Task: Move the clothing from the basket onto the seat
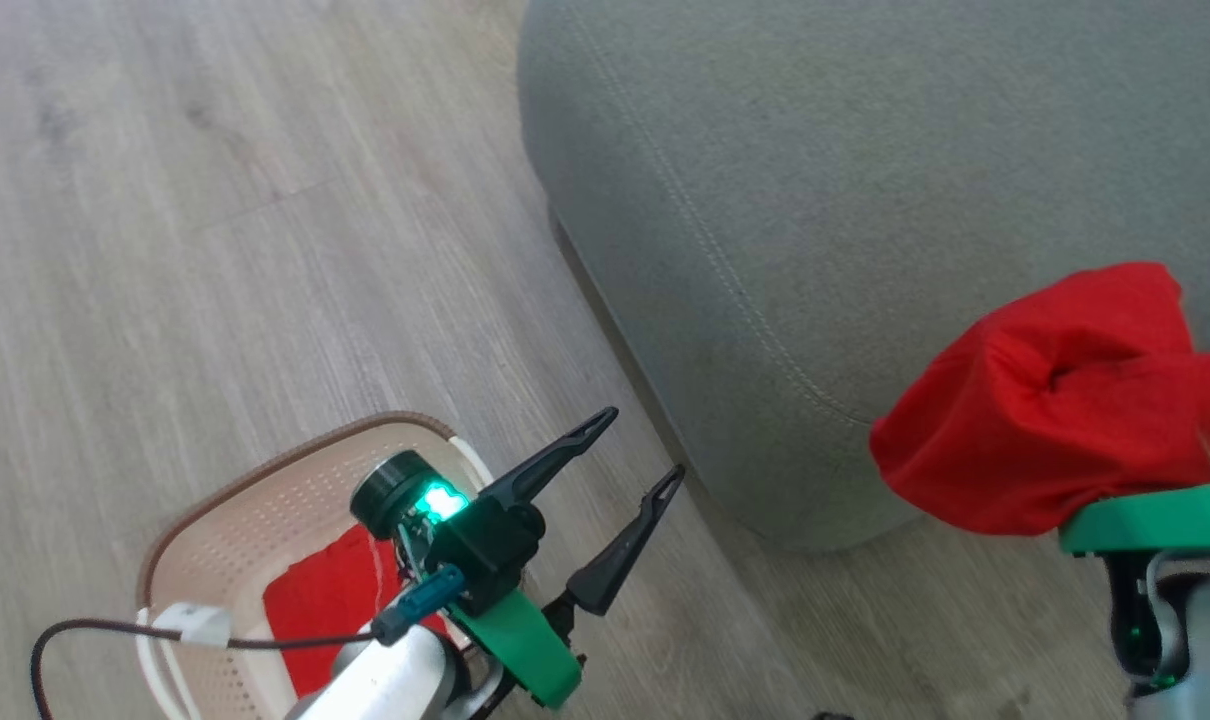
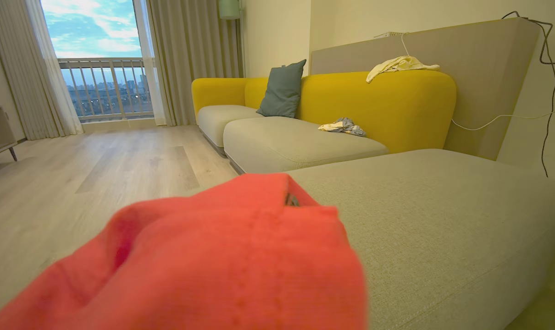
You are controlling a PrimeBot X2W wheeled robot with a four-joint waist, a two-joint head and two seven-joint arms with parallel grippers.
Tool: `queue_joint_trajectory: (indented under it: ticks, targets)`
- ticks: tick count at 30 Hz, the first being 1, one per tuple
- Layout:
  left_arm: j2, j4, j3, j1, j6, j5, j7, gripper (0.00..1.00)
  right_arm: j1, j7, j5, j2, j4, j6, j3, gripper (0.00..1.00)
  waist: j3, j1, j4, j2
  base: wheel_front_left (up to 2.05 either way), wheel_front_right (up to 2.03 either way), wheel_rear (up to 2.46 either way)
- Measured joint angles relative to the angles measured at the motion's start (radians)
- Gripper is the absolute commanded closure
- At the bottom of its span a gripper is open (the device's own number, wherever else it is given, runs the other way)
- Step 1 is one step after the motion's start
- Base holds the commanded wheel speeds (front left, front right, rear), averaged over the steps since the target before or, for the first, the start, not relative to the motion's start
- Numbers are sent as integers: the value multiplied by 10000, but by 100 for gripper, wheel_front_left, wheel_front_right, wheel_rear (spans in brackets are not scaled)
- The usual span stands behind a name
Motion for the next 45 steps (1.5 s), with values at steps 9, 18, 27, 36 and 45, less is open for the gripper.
queue_joint_trajectory:
  ticks: [9, 18, 27, 36, 45]
  targets:
    - [-104, -226, 69, 2, 0, 244, 0, 0, 195, 0, 75, 245, -31, 0, -261, 100, 45, 0, -470, 0, 0, 0, 0]
    - [-268, -267, 161, 81, 0, 274, 0, 0, 198, 0, 132, 351, 117, 0, -320, 100, -110, 0, -761, 0, 0, 0, 0]
    - [-284, -291, -15, 59, 2, 339, 0, 0, 77, 0, 113, 343, 161, 0, -788, 100, 81, 0, -635, 0, 0, 0, 0]
    - [77, -447, -458, -456, 2, 516, 0, 0, -1271, 0, 673, 349, 602, 0, -2236, 100, 662, 0, -336, 0, 0, 0, 0]
    - [811, -717, -926, -1056, 2, 721, 0, 0, -3349, -2, 1346, -535, 1298, 0, -2938, 100, 1735, 1, -43, 0, 0, 0, 0]
